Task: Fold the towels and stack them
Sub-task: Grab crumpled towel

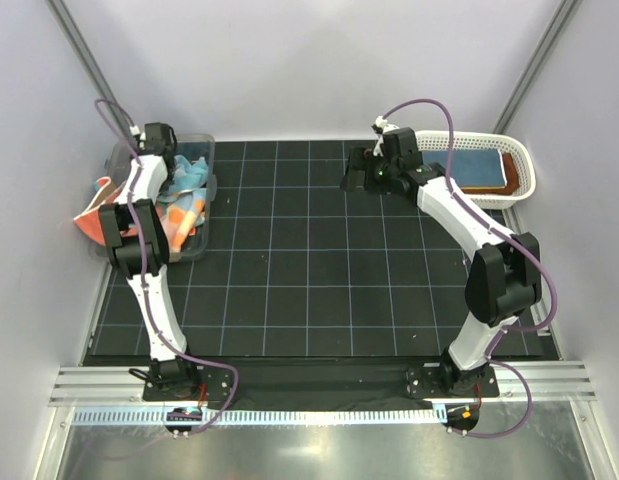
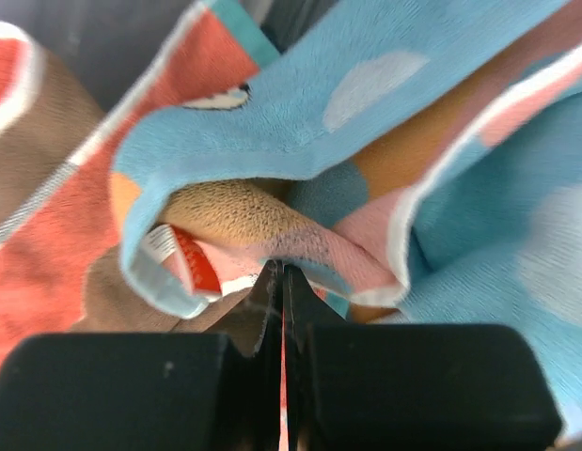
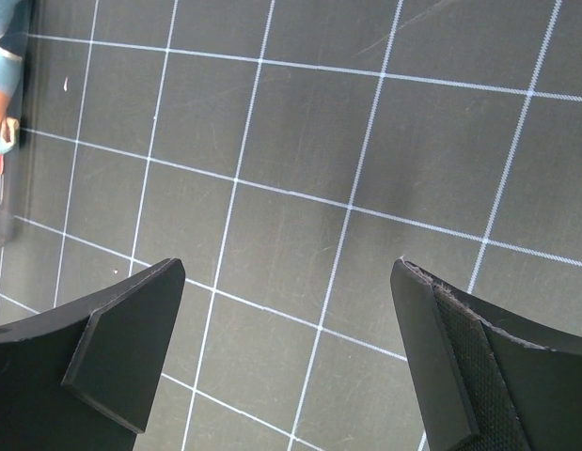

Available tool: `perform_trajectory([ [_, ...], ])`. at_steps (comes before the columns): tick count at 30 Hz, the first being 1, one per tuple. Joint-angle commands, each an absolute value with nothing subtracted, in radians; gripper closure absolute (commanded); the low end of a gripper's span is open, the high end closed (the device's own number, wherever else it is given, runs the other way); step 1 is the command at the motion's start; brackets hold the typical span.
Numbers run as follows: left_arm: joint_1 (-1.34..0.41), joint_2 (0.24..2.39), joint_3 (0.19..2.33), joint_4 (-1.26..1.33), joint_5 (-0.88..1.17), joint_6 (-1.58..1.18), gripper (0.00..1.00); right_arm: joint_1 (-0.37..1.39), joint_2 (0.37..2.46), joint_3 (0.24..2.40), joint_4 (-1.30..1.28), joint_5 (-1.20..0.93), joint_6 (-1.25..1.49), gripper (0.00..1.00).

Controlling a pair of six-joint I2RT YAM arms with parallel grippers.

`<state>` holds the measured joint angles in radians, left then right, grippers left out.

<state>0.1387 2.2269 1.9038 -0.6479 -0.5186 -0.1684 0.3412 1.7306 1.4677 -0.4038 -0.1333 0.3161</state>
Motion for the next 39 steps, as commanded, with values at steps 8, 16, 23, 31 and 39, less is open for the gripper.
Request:
perform_trajectory([
  [8,0.104,2.109,1.896,-0.600,-0.525,-0.187,0.43,0.399,1.644,1.454,-0.370,-0.143,0.342,0.00],
  [16,0.104,2.216,1.933,-0.538,-0.528,-0.129,0.50,0.400,1.666,1.493,-0.416,-0.112,0.278,0.00],
  [23,0.104,2.299,2.029,-0.577,-0.480,-0.118,0.48,0.400,1.660,1.463,-0.402,-0.135,0.279,0.00],
  [31,0.104,2.287,2.034,-0.557,-0.466,-0.114,0.43,0.402,1.667,1.479,-0.390,-0.143,0.281,0.00],
  [39,0.101,2.322,2.063,-0.653,-0.563,-0.164,0.49,0.402,1.710,1.483,-0.385,-0.156,0.281,0.00],
])
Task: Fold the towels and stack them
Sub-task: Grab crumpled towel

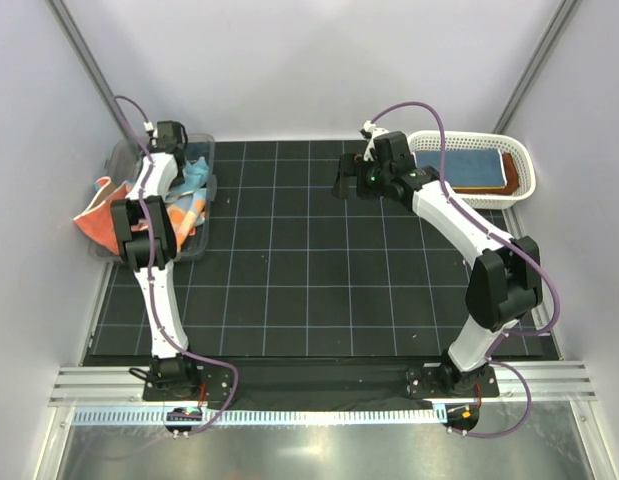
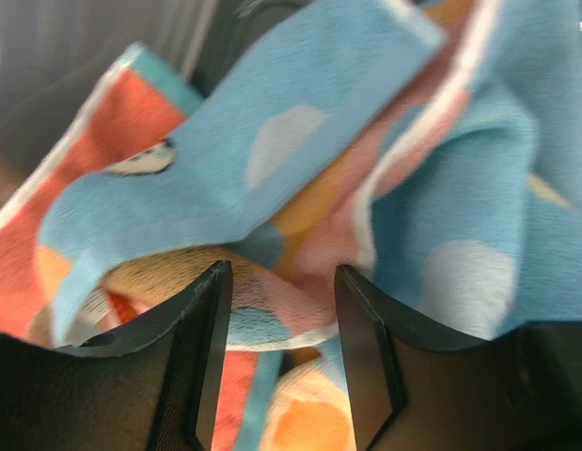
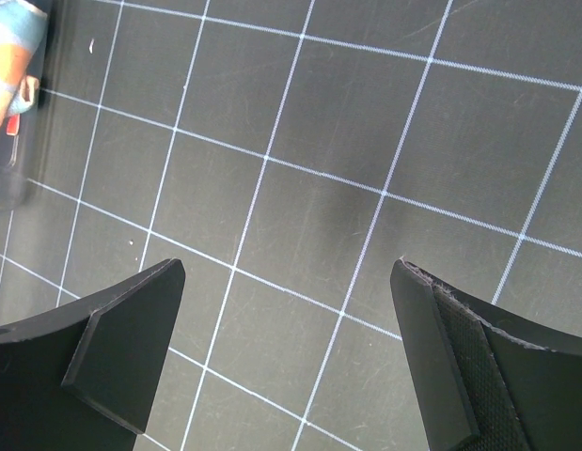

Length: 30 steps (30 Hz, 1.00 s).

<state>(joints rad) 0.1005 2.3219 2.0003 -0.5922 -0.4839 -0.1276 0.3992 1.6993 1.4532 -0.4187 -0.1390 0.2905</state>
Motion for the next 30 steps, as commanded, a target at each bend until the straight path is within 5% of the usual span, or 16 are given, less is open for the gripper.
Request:
perform_trajectory([
  [1,0.101,2.321,2.078,-0.690,-0.653,-0.182,0.49,0.402,1.712,1.483,-0.385,-0.156,0.281,0.00],
  [14,0.106,2.275,1.997,-0.742,-0.681,-0.213,0.50,0.403,1.710,1.494,-0.379,-0.160,0.285,0.00],
  [18,0.113,2.273,1.994,-0.779,-0.678,-0.259,0.79,0.402,1.703,1.494,-0.382,-0.156,0.284,0.00],
  [19,0.112,2.270,1.991,-0.784,-0.678,-0.267,0.98,0.400,1.703,1.494,-0.385,-0.156,0.284,0.00],
  [26,0.063,2.119,2.074,-0.911,-0.675,-0.288,1.00,0.403,1.655,1.522,-0.434,-0.166,0.311,0.00],
  [30,-0.117,1.944,2.196,-1.020,-0.635,-0.270,1.00,0.403,1.562,1.513,-0.468,-0.195,0.331,0.00],
])
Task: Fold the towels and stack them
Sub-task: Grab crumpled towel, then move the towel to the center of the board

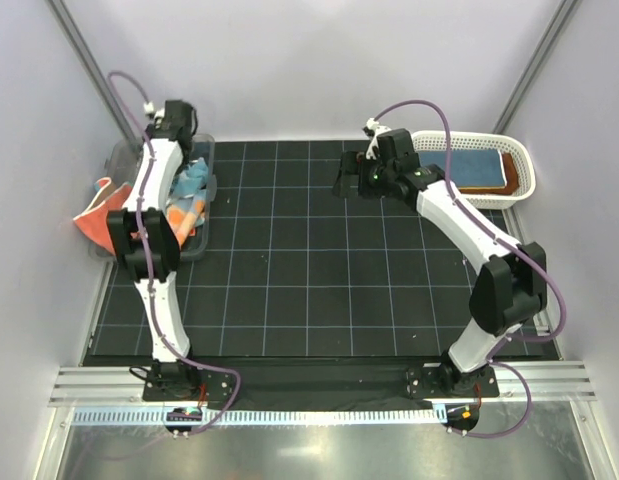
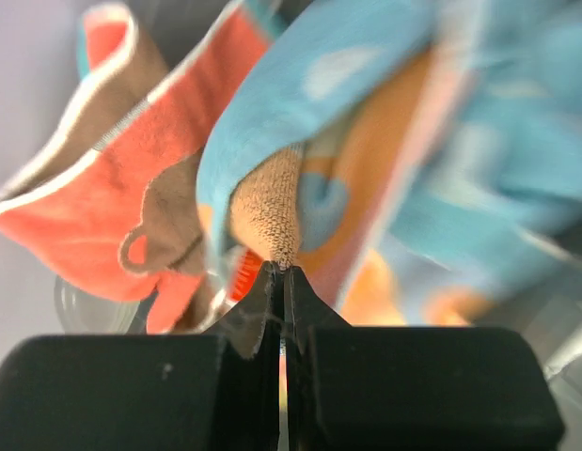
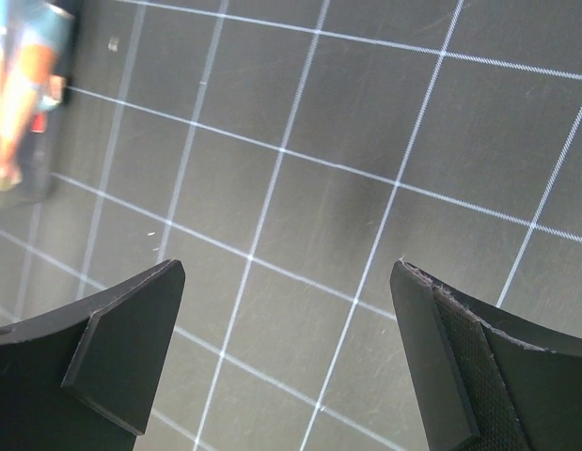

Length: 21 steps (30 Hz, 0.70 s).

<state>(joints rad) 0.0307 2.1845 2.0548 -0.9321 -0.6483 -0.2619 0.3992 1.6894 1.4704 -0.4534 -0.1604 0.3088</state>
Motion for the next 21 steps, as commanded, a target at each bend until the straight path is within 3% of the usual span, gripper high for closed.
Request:
perform_trajectory([
  [1,-0.152,1.910,2.222,-1.034,-0.605,-0.259,1.00,0.403,1.543,1.505,-0.471,-0.196,0.331,0.00],
  [4,-0.289,1.768,2.237,-1.028,-0.430,-0.308,1.00,0.402,1.459,1.456,-0.502,-0.147,0.348,0.00],
  [5,-0.313,1.732,2.221,-1.013,-0.288,-0.333,1.00,0.402,1.435,1.444,-0.509,-0.134,0.354,0.00],
  [8,-0.377,1.561,2.018,-0.884,-0.027,-0.452,1.00,0.402,1.335,1.358,-0.532,-0.059,0.385,0.00],
  [12,-0.419,1.379,1.621,-0.657,0.156,-0.604,1.00,0.402,1.211,1.270,-0.558,0.060,0.411,0.00],
  [13,-0.423,1.352,1.448,-0.609,0.190,-0.627,1.00,0.402,1.189,1.252,-0.561,0.072,0.413,0.00],
  [16,-0.474,1.315,1.215,-0.526,0.250,-0.690,1.00,0.402,1.121,1.186,-0.577,0.103,0.426,0.00],
  [21,-0.699,1.321,0.997,-0.394,0.224,-0.762,1.00,0.402,1.129,1.082,-0.560,0.052,0.446,0.00],
])
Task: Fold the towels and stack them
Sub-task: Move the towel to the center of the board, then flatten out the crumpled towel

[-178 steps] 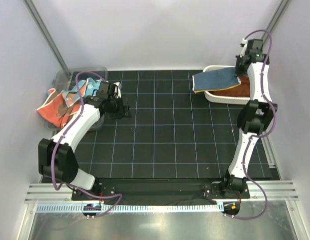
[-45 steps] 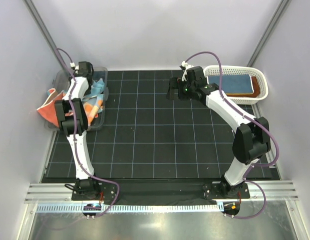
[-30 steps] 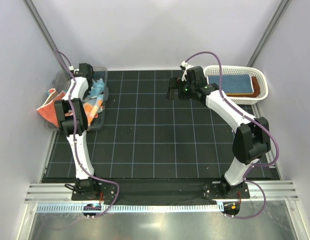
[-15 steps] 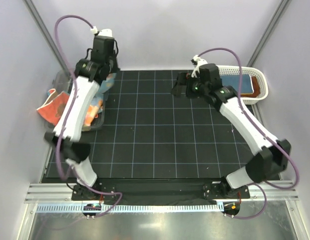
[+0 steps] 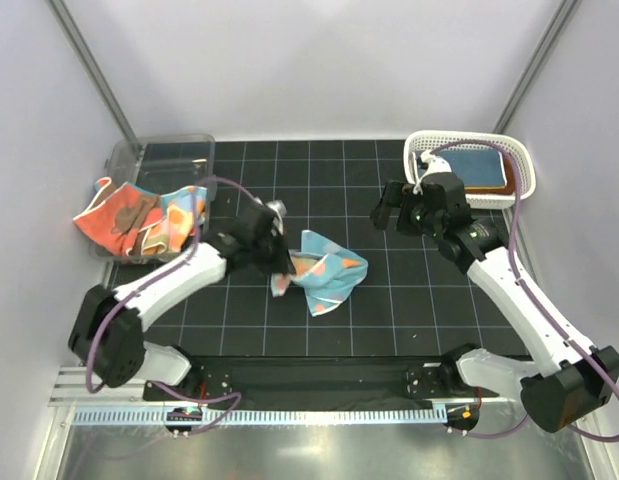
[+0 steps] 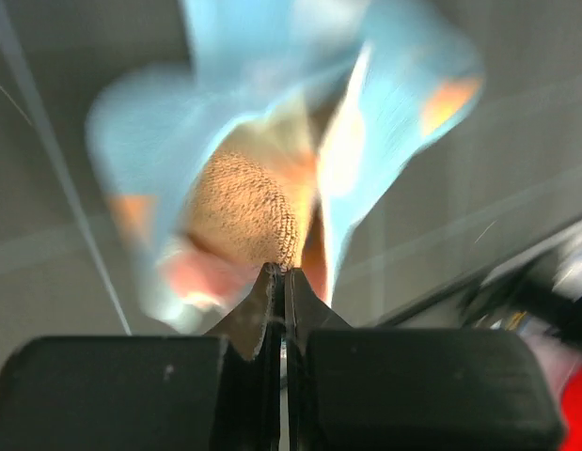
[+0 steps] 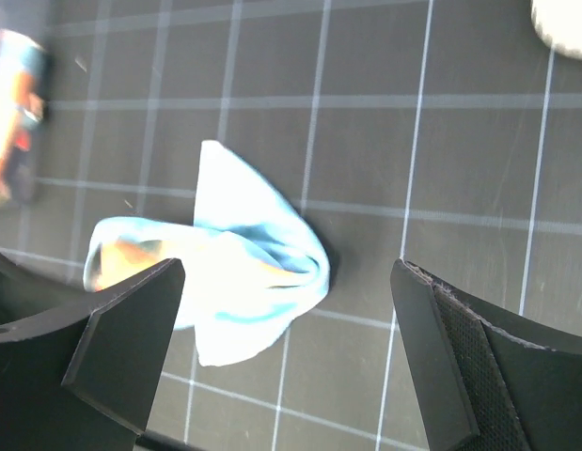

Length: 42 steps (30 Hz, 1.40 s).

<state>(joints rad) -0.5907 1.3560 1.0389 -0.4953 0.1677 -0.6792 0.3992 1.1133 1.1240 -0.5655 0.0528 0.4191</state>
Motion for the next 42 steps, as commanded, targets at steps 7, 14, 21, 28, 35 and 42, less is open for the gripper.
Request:
perform_trajectory([
  [7,-0.857,1.295,0.977,-0.362,0.192,-0.815,0.68,0.402,1.235,1.008,-0.509,0.012,0.549,0.10],
  [14,-0.804,1.250,1.054,-0.540,0.039,-0.750,0.41,0.403,1.406,0.960,-0.318,-0.170,0.511,0.23],
  [21,-0.586,1.377,1.175,-0.606,-0.089,-0.742,0.44,0.425,1.666,1.083,-0.180,-0.288,0.395,0.22],
  [28,-0.571,1.249,1.054,-0.538,-0.112,-0.779,0.42,0.505,1.983,1.493,-0.371,-0.296,0.166,0.24],
  [35,-0.548,1.091,0.957,-0.534,-0.121,-0.793,0.40,0.514,2.103,1.591,-0.411,-0.276,0.121,0.37],
  [42,-0.548,1.039,0.939,-0.518,-0.121,-0.792,0.39,0.549,2.148,1.585,-0.391,-0.313,0.095,0.54],
])
